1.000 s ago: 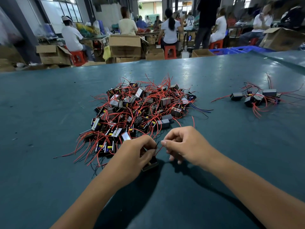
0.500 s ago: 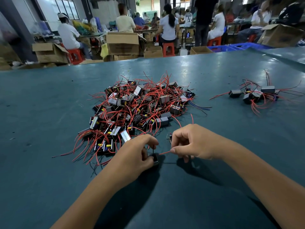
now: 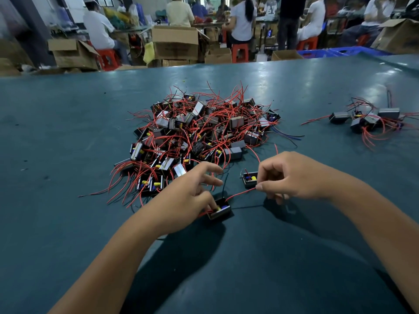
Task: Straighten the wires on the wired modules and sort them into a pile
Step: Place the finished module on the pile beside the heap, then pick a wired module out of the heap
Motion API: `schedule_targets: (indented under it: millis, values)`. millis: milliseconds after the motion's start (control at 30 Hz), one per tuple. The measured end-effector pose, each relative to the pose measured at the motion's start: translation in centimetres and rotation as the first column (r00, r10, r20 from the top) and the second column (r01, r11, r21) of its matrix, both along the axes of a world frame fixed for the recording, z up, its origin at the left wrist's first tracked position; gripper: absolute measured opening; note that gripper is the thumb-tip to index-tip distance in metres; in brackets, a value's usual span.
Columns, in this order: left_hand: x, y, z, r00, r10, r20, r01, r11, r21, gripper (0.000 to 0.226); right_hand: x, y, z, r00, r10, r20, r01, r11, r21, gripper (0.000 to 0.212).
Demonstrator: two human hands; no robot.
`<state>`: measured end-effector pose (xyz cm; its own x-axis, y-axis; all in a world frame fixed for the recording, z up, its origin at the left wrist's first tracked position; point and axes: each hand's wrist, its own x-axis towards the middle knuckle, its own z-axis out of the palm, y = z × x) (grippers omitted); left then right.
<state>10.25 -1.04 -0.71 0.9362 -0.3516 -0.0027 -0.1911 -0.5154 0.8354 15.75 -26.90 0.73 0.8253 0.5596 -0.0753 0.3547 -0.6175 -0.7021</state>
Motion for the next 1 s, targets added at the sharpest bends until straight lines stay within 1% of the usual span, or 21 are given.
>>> schedule_targets:
  millis: [100, 200, 267, 333, 367, 433, 467, 533, 600, 667, 700, 767, 833, 933, 1000]
  values:
    - [-0.1, 0.1, 0.0, 1.000, 0.029, -0.011, -0.030, 0.998, -0.047, 0.032, 0.1, -0.3, 0.2, 0.999, 0.030, 0.018, -0.030, 0.999, 0.023, 0.019]
    - [-0.1, 0.0, 0.0, 0.999, 0.032, 0.004, -0.032, 0.999, -0.023, 0.027, 0.0, -0.4, 0.5, 0.996, 0.080, 0.029, -0.080, 0.997, 0.016, 0.018]
    - [-0.2, 0.0, 0.0, 1.000, 0.022, 0.008, -0.022, 1.000, 0.002, 0.025, 0.0, -0.6, 0.8, 0.996, 0.094, 0.005, -0.094, 0.994, 0.061, 0.014]
    - [-0.2, 0.0, 0.1, 0.999, 0.007, 0.036, -0.009, 0.999, 0.039, 0.027, 0.2, -1.1, 1.3, 0.999, 0.043, 0.001, -0.042, 0.984, 0.175, 0.010]
    - [-0.2, 0.0, 0.1, 0.998, -0.006, 0.063, 0.001, 0.997, 0.072, 0.028, 0.4, -1.4, 1.4, 1.000, -0.010, 0.025, 0.003, 0.969, 0.249, 0.011]
    - [-0.2, 0.0, 0.0, 0.993, -0.033, 0.113, 0.017, 0.991, 0.136, 0.031, 0.8, -1.5, 1.3, 0.986, -0.130, 0.106, 0.083, 0.928, 0.364, 0.018]
    - [-0.2, 0.0, -0.1, 0.991, -0.041, 0.128, 0.021, 0.988, 0.152, 0.030, 0.9, -1.3, 1.0, 0.971, -0.178, 0.161, 0.106, 0.920, 0.378, 0.019]
    - [-0.1, -0.2, -0.3, 0.990, -0.042, 0.136, 0.023, 0.990, 0.139, 0.024, 0.7, -0.5, 0.3, 0.931, -0.199, 0.307, 0.107, 0.950, 0.293, 0.015]
    - [0.0, -0.3, -0.4, 0.991, -0.035, 0.128, 0.021, 0.993, 0.112, 0.026, 0.4, 0.3, -0.5, 0.905, -0.143, 0.400, 0.070, 0.979, 0.192, 0.013]
    - [0.0, -0.4, -0.6, 0.987, -0.023, 0.157, 0.001, 0.990, 0.143, 0.030, 0.3, 0.8, -1.1, 0.905, -0.097, 0.414, 0.039, 0.989, 0.145, 0.014]
    - [0.0, -0.5, -0.6, 0.983, -0.009, 0.181, -0.021, 0.986, 0.165, 0.031, 0.2, 0.9, -1.2, 0.901, -0.101, 0.422, 0.045, 0.989, 0.141, 0.013]
    - [0.0, -0.8, -0.9, 0.973, 0.029, 0.227, -0.072, 0.981, 0.181, 0.033, 0.1, 0.9, -1.0, 0.879, -0.166, 0.447, 0.091, 0.979, 0.183, 0.011]
    - [0.0, -1.0, -1.2, 0.966, 0.061, 0.252, -0.107, 0.979, 0.175, 0.034, 0.1, 0.7, -0.6, 0.884, -0.213, 0.416, 0.127, 0.966, 0.226, 0.013]
    - [0.0, -1.1, -1.2, 0.964, 0.076, 0.253, -0.117, 0.982, 0.150, 0.030, 0.0, 0.4, 0.0, 0.973, -0.116, 0.201, 0.081, 0.981, 0.174, 0.011]
    - [0.0, -1.0, -1.1, 0.970, 0.064, 0.236, -0.098, 0.986, 0.136, 0.027, 0.1, 0.4, -0.1, 0.991, -0.089, 0.096, 0.077, 0.990, 0.120, 0.013]
